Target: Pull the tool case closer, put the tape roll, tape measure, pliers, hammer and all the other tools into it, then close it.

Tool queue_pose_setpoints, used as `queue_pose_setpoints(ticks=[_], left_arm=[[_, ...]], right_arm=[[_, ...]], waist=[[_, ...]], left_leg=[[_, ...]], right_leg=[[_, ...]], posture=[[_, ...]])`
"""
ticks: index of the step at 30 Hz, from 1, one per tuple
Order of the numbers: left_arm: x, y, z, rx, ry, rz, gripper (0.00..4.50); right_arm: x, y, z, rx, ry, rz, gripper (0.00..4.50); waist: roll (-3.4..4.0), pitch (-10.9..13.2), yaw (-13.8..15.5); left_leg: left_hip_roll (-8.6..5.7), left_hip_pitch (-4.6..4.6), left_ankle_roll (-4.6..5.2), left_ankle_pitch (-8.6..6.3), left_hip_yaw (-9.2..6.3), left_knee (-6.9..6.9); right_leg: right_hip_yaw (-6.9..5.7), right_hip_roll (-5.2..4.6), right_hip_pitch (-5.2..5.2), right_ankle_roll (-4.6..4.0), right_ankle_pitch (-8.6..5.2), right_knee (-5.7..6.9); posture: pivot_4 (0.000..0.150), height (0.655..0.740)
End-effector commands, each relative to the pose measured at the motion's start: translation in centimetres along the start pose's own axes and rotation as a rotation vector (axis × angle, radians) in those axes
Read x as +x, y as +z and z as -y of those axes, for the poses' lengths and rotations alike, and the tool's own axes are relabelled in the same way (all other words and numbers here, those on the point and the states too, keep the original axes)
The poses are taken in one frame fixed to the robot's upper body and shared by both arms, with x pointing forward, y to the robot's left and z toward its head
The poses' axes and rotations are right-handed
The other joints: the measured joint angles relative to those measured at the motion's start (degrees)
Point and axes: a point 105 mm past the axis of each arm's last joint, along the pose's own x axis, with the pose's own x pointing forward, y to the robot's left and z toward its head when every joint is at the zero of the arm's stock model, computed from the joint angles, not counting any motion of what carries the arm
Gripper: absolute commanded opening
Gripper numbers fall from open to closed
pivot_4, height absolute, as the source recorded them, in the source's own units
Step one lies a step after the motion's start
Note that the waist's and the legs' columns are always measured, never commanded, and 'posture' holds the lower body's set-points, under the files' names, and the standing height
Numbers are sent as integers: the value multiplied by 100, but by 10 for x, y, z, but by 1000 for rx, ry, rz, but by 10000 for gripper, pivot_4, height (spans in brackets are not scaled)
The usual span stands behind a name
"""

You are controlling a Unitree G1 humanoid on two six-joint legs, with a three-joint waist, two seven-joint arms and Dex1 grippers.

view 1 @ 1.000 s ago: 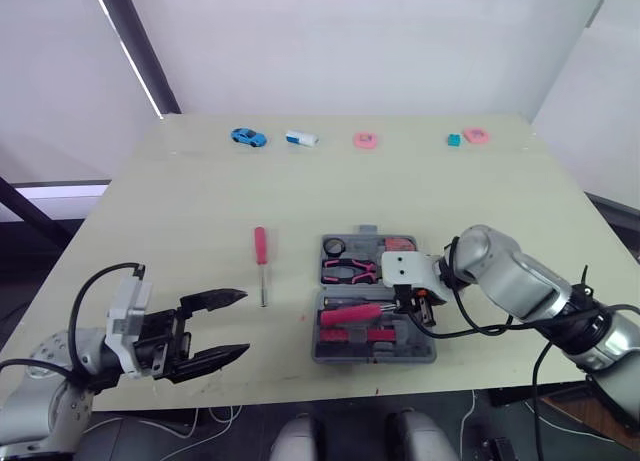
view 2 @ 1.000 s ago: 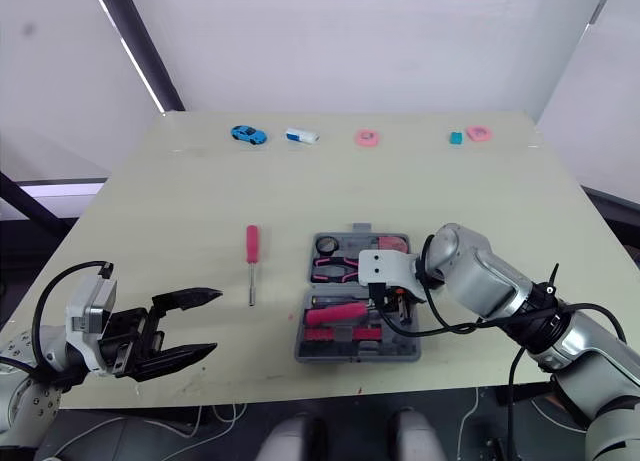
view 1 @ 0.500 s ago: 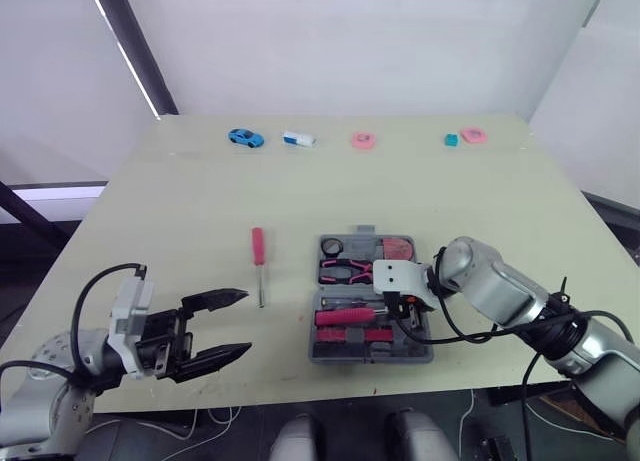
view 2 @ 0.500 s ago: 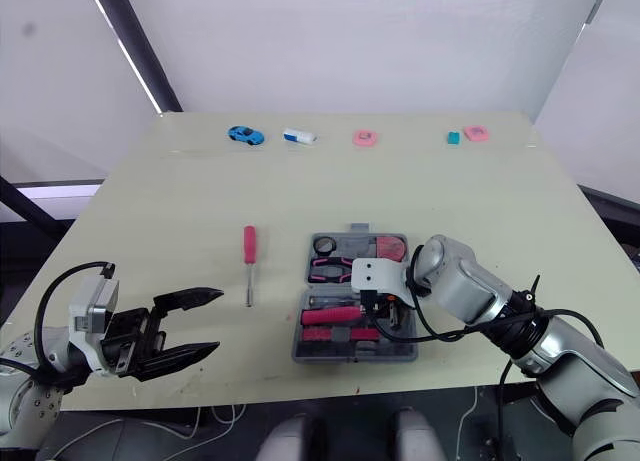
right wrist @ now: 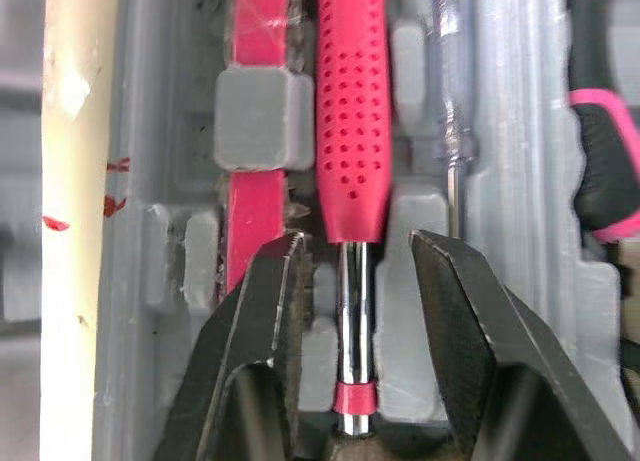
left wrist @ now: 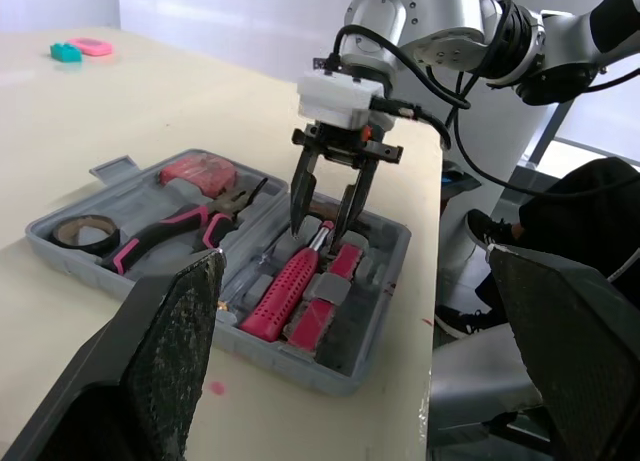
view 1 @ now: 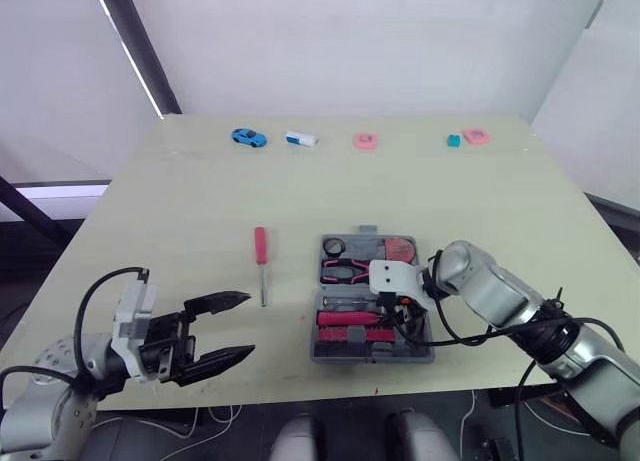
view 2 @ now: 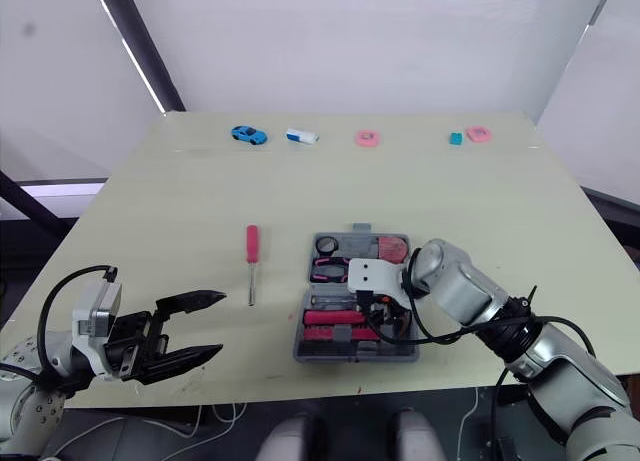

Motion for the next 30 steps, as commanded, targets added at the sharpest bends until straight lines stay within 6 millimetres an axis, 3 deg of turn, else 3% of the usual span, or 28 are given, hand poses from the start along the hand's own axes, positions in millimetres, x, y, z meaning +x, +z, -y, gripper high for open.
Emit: queue_pose_setpoints(ticks=[1, 2, 4, 7, 17, 24, 27, 30], left_arm=[[3, 6, 4, 25, -7, 13, 45000], [3, 6, 4, 24, -7, 13, 45000], [4, 6, 3, 21, -7, 14, 45000], [4, 6, 2, 20, -7, 15, 45000], [5, 6, -1, 19, -9, 9, 45000], [5, 0, -5, 14, 15, -5, 45000], [5, -3, -6, 2, 31, -10, 45000], [5, -4, -8, -10, 65, 1, 45000]], right_arm=[[-21, 28, 0, 7, -30, 384, 17764], [-24, 33, -2, 42, -21, 485, 17764], [-20, 23, -2, 101, -20, 547, 12659], [-8, 3, -4, 95, -35, 516, 837], [16, -24, -8, 80, -24, 486, 264], [49, -71, -21, 91, 34, 279, 264], [59, -89, -32, 134, 70, 209, 264], [54, -75, -27, 164, 32, 313, 264]], waist=[[-5, -3, 15], [-16, -10, 22], [-18, -11, 10], [-17, -10, 7], [-17, -10, -8], [-20, -17, -34], [-28, -35, -30], [-35, -65, -25]], left_leg=[[0, 0, 0, 0, -3, 0], [0, 0, 0, 0, -6, 0], [1, 2, 0, 0, -10, -2], [0, 5, 0, 0, -5, 1], [1, 5, 0, 0, -6, 18], [3, 23, 0, 1, -2, 18], [4, 123, 0, -1, 1, -8], [5, 172, -1, -1, 4, -19]], right_leg=[[-2, 1, 2, 0, 0, -1], [-5, 1, 6, 1, 0, -4], [-9, 3, 12, 1, 0, -4], [-6, 0, 13, 2, 1, -3], [-4, 2, 14, 2, 2, 8], [1, 6, 28, 1, 2, 10], [1, 5, 121, -22, -13, -6], [6, 4, 153, -32, -19, -5]], posture=[[1500, 7400], [1500, 7400], [1500, 7400], [1500, 7400], [1500, 7400], [1500, 7400], [1500, 7400], [1500, 7400]])
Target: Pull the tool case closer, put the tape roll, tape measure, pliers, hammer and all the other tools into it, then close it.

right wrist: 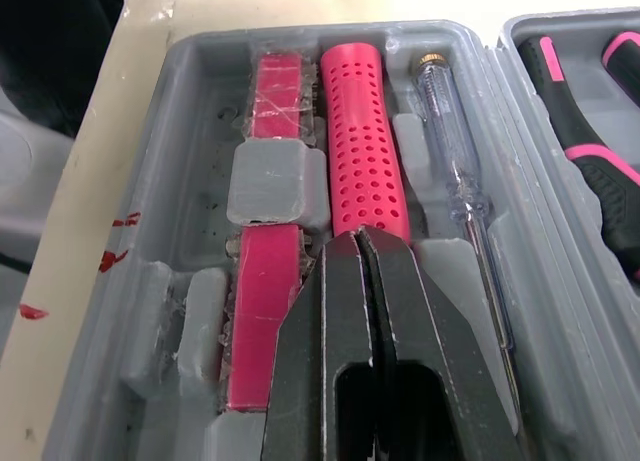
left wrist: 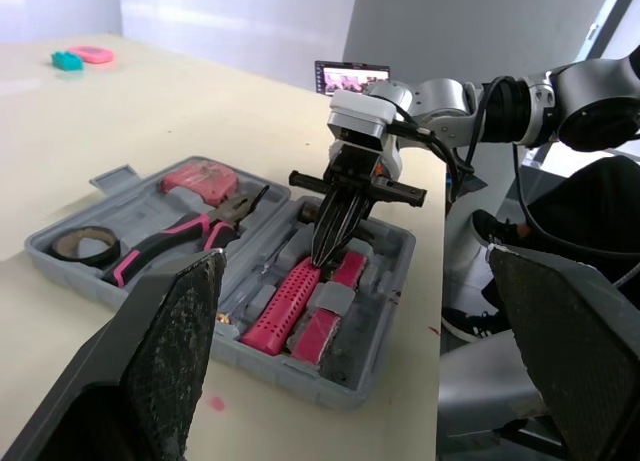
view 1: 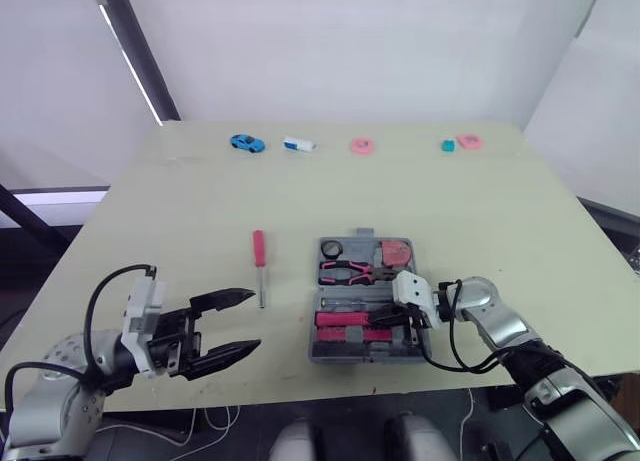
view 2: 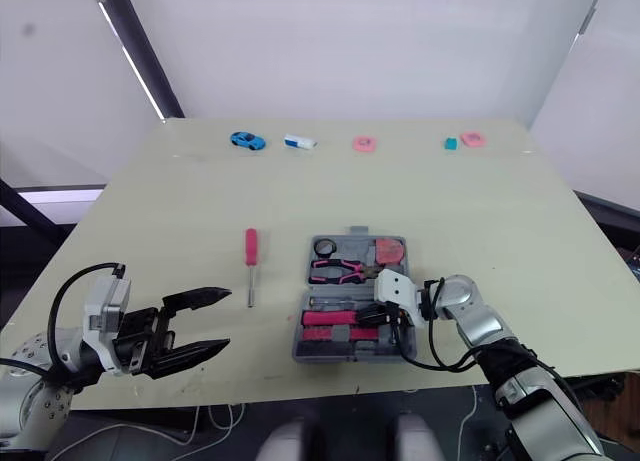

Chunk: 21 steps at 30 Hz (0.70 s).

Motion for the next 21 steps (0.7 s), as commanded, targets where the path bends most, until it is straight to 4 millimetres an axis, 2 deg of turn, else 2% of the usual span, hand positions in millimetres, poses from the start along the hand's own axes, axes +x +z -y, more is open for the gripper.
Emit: queue_pose_setpoints(ticks=[1, 4, 7, 11, 13, 16, 21], left_arm=[[-1, 1, -2, -11, 49, 31, 45000], [-2, -5, -9, -18, 146, 55, 45000], [-4, -17, -15, -19, 259, 60, 45000], [-8, -30, -22, -47, 407, 72, 45000], [-13, -36, -24, -57, 481, 75, 45000], [-26, -52, -16, -99, 563, 47, 45000], [-45, -67, -3, -153, 642, 19, 45000]], right_arm=[[0, -22, -10, 122, -35, -14, 264], [-12, 10, 8, 71, -193, 149, 264], [-25, 30, 7, 59, -270, 294, 264], [-48, 36, -2, 180, -322, 366, 264], [-68, 34, -1, 194, -427, 387, 264], [-111, 18, -12, 183, -580, 372, 8079], [-165, -13, -41, 225, -714, 289, 28249]], waist=[[-1, -15, 4], [5, -28, 18], [19, -19, 28], [21, -17, 36], [20, -18, 42], [21, -17, 67], [23, -16, 146]], left_leg=[[1, 13, 0, 0, -2, -1], [4, 18, -1, 0, -11, -1], [3, 4, -1, -1, -14, -3], [0, -38, 0, 0, -13, 0], [2, -41, 0, -1, -14, -1], [1, -45, 0, -1, -12, -2], [-1, -53, 1, -3, -7, -2]], right_leg=[[0, -1, 13, -1, -1, 0], [4, -6, 22, -2, -1, 2], [12, -13, 8, 0, 0, 2], [14, -11, -31, 4, 2, 1], [13, -13, -32, 3, 2, -1], [7, -16, -33, 3, 0, -5], [7, -19, -34, 6, -2, -22]], posture=[[1500, 7400], [1500, 7400], [1500, 7400], [1500, 7400], [1500, 7400], [1500, 7400], [1500, 7400]])
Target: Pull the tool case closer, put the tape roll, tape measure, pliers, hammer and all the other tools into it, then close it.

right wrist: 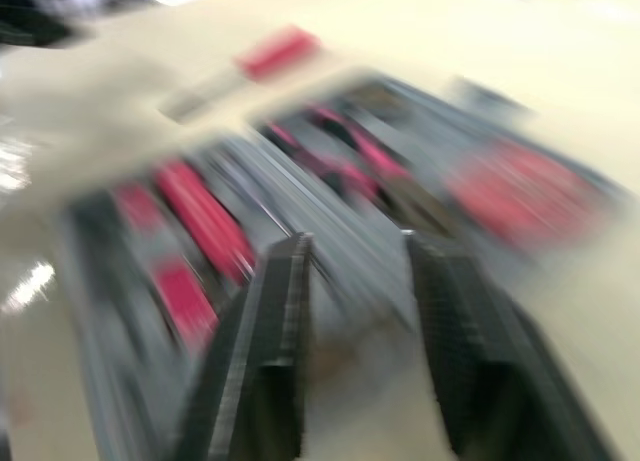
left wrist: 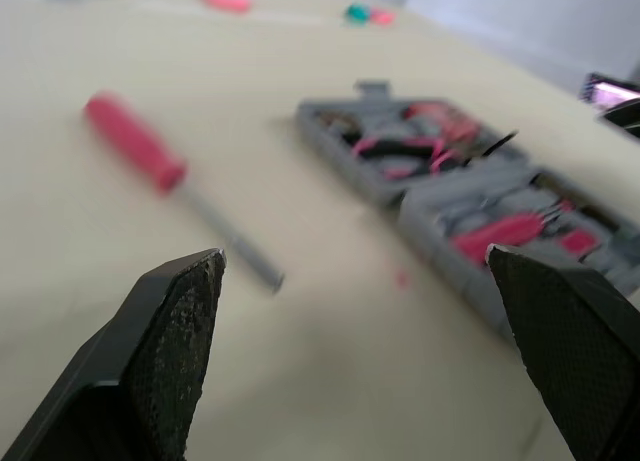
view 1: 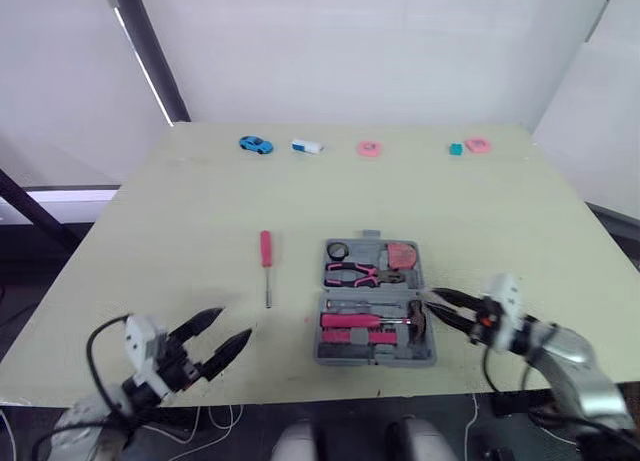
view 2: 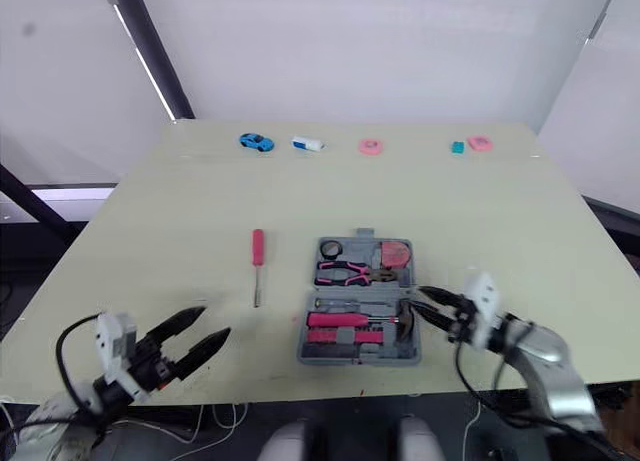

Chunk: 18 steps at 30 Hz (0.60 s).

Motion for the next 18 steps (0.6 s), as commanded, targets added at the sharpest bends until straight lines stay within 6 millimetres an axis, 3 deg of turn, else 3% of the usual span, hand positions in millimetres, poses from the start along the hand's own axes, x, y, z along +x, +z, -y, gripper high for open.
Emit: queue_pose_setpoints(ticks=[1, 4, 7, 10, 13, 18], left_arm=[[-14, 3, -5, 24, 54, 10, 45000], [-21, 2, -7, 14, 91, -4, 45000], [-20, 8, -7, 13, 114, -10, 45000], [-5, 23, 0, 18, 127, 7, 45000], [9, 32, 9, 36, 118, 8, 45000], [41, 63, 17, 68, 146, 68, 45000]], right_arm=[[-36, 12, 13, -57, -80, 17, 31903], [-64, 0, 22, -50, -141, -44, 43338], [-84, -12, 26, -46, -167, -102, 44352], [-93, -18, 31, -35, -187, -118, 44352], [-84, -15, 27, -38, -152, -101, 44352], [-46, 12, 4, -83, 16, -18, 44352]], waist=[[-2, -1, 4], [3, -1, 16], [2, -1, 17], [3, 0, 18], [11, 1, 21], [18, 4, 16]], left_leg=[[0, 2, 0, 0, 0, 0], [3, 11, 0, 0, -6, 2], [3, 10, 0, 0, -10, 1], [6, 5, 0, 0, -12, 0], [6, 6, 0, 0, -13, 1], [3, 6, 0, 0, -15, 1]], right_leg=[[1, 2, 0, 0, 0, 0], [3, 4, 0, 2, -2, 7], [6, 3, 0, 20, -13, 3], [7, -1, -1, 19, -12, 0], [9, -4, 0, 16, -10, 2], [8, 8, 0, 1, -1, 4]], posture=[[1500, 7400], [1500, 7400], [1500, 7400], [1500, 7400], [1500, 7400], [1500, 7400]])
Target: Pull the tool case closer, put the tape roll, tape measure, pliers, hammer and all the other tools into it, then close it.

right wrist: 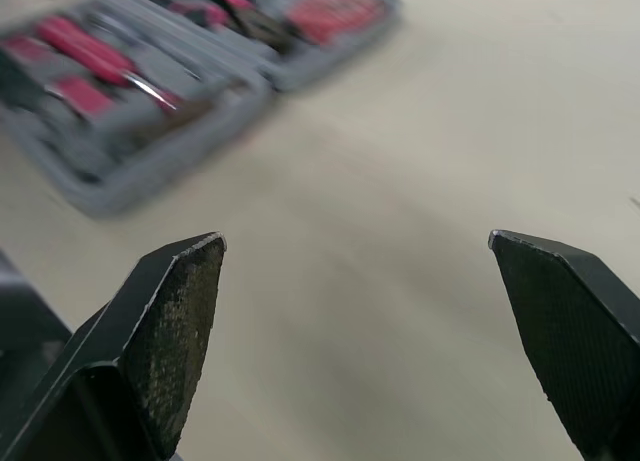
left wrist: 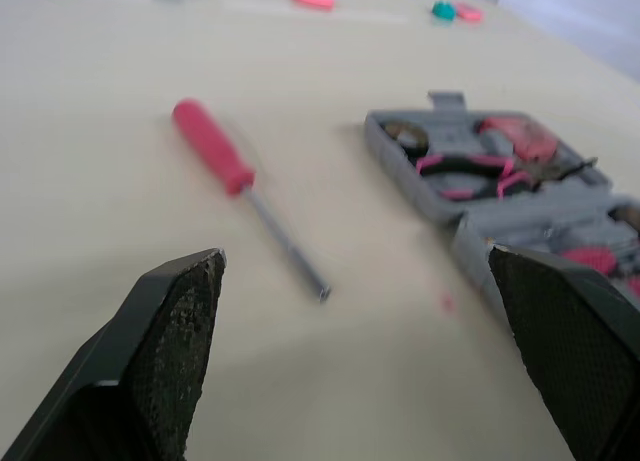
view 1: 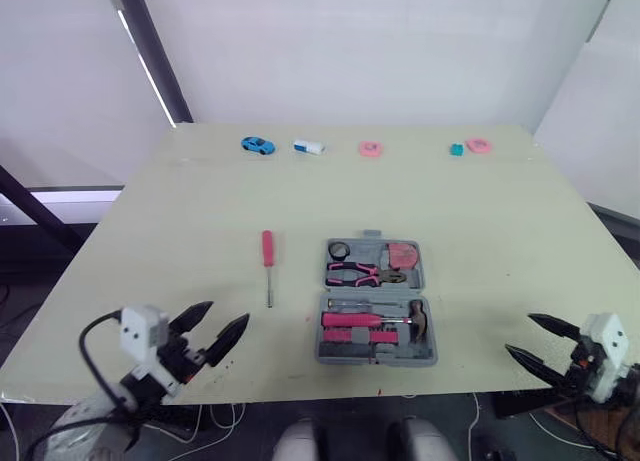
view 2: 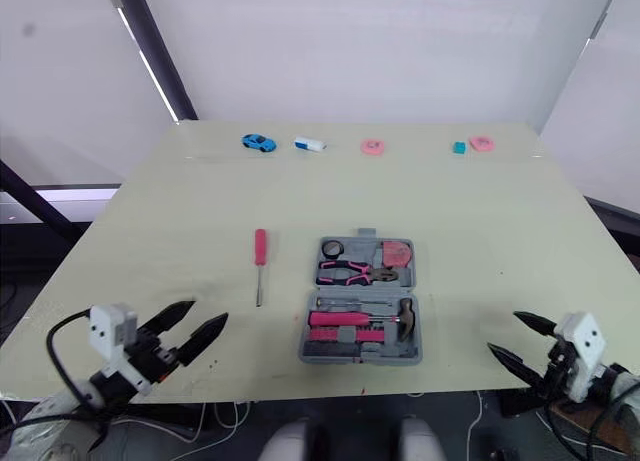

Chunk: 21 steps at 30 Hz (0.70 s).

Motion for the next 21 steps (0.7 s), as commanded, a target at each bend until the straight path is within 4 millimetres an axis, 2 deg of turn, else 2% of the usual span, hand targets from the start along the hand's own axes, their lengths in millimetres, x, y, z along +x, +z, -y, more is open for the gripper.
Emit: queue_pose_setpoints(ticks=[1, 3, 11, 15, 21], left_arm=[[20, 16, 3, 57, 82, -35, 45000], [25, 16, -6, 78, 187, -95, 45000], [45, 23, -15, -22, 293, -188, 45000], [59, 26, -24, -46, 347, -196, 45000], [75, 13, -43, -84, 431, -257, 45000]], right_arm=[[21, 32, -15, -74, 109, 82, 44352], [32, 42, -23, -103, 164, 97, 44352], [59, 88, -45, -179, 301, 204, 44352], [69, 101, -53, -193, 344, 239, 44352], [78, 112, -62, -216, 386, 254, 44352]], waist=[[2, 0, 3], [3, 0, 10], [-1, 3, 21], [-1, 3, 19], [-2, 3, 19]], left_leg=[[-1, 0, 0, 0, -1, 0], [-4, 0, 0, 0, -3, 0], [-10, -6, 0, 1, -16, 4], [-14, -7, 0, 1, -17, 3], [-17, -10, -1, 1, -11, 3]], right_leg=[[-1, 2, 0, 0, 0, 2], [-1, 3, 1, 0, 1, 4], [-9, 6, 2, 0, 2, 6], [-10, 6, 2, 0, 2, 5], [-12, 8, 2, 0, 3, 4]], posture=[[1500, 7400], [1500, 7400], [1500, 7400], [1500, 7400], [1500, 7400]])
